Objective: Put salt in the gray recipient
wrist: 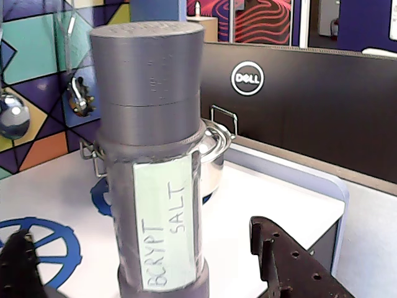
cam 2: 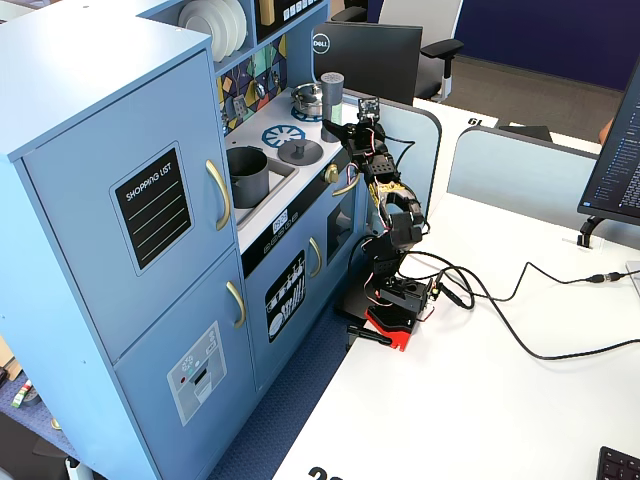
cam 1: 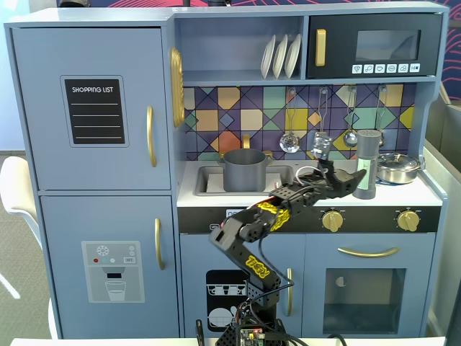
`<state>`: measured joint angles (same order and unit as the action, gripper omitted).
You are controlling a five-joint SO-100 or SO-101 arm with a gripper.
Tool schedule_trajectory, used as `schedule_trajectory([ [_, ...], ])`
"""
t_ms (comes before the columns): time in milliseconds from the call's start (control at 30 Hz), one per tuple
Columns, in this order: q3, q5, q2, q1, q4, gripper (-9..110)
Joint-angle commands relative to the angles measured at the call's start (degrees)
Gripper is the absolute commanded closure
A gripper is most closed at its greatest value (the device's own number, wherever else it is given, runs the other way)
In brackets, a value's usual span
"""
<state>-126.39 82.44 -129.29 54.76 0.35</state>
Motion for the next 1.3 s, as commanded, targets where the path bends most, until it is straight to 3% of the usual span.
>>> schedule_trajectory([
  [0, 8.61, -0.79, 6.42, 0.88, -3.08, 48],
  [833, 41.84, 5.1, 41.04, -2.72, -8.88, 54],
  [967, 46.23, 5.1, 44.38, -3.52, -9.14, 66],
  [1100, 47.72, 8.7, 44.65, -4.48, -7.03, 99],
  [1267, 47.2, 3.96, 40.96, -5.01, -6.68, 101],
])
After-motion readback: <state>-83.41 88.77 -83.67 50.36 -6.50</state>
